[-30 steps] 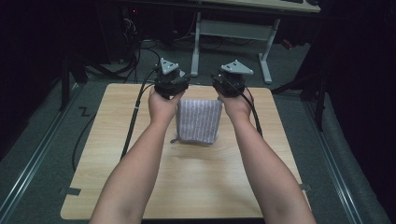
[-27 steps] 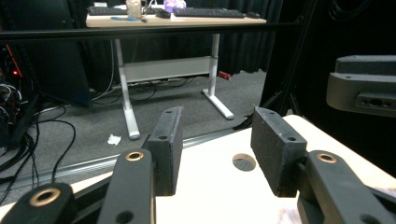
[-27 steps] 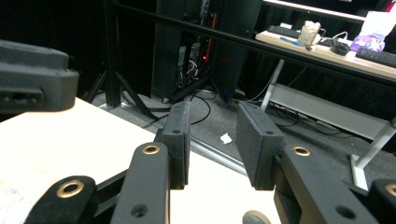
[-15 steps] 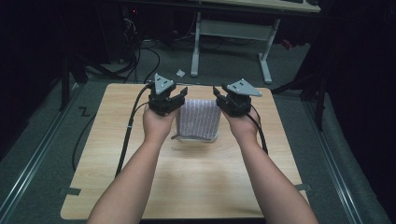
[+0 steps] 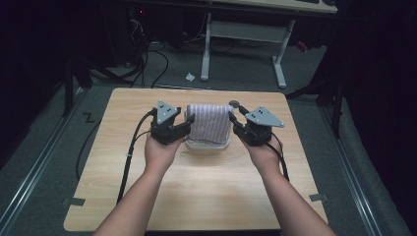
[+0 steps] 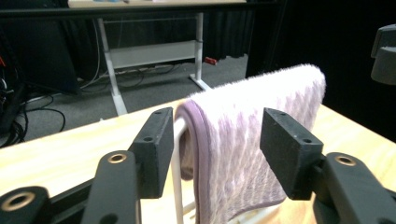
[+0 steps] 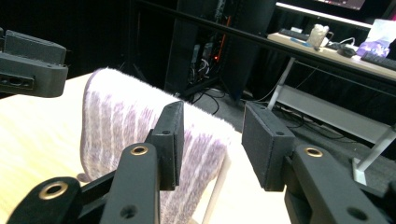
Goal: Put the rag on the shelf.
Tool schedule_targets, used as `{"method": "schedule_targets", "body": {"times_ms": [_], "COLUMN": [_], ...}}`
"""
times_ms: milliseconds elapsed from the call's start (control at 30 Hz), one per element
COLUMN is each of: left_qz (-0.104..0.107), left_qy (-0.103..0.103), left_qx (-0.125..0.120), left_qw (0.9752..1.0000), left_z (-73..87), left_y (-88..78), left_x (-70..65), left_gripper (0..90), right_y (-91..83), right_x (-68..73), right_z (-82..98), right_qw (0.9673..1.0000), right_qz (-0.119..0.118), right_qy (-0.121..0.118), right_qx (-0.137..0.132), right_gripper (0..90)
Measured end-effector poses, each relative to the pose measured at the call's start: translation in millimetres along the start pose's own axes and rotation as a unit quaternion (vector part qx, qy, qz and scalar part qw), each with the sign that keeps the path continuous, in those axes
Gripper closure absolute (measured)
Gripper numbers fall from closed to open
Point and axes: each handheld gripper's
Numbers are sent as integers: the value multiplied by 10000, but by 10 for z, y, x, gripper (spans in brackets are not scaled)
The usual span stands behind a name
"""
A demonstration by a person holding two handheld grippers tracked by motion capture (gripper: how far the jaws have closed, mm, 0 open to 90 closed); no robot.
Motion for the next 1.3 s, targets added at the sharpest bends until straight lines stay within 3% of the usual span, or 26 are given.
{"method": "schedule_targets", "body": {"times_ms": [500, 800, 933, 1167, 1300], "left_qz": [369, 560, 591, 634, 657], "left_qy": [-35, -104, -36, 239, 246], "left_qx": [238, 661, 928, 1449, 1688], "left_qw": [9990, 9962, 9939, 9871, 9832], "left_z": [393, 712, 892, 1224, 1409], "left_y": [-210, -215, -200, -219, -306], "left_x": [-89, -59, -75, -97, -76], "left_gripper": [393, 366, 365, 368, 368], "right_y": [-224, -273, -286, -312, -368], "right_x": [153, 246, 303, 446, 559], "right_z": [351, 619, 748, 1061, 1286], "right_qw": [9994, 9978, 9967, 9928, 9897], "right_qz": [-212, -396, -512, -729, -858], "right_qy": [-104, -143, -142, -86, -120], "right_qx": [254, 505, 618, 949, 1142], "right_gripper": [563, 524, 513, 495, 489]}}
Point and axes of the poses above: each handheld gripper's, and its own axes: y roughly forward along the jaws, z roughly out of its underside, x roughly to its left, and after that the axes turned 7 degrees about -y, right-handed
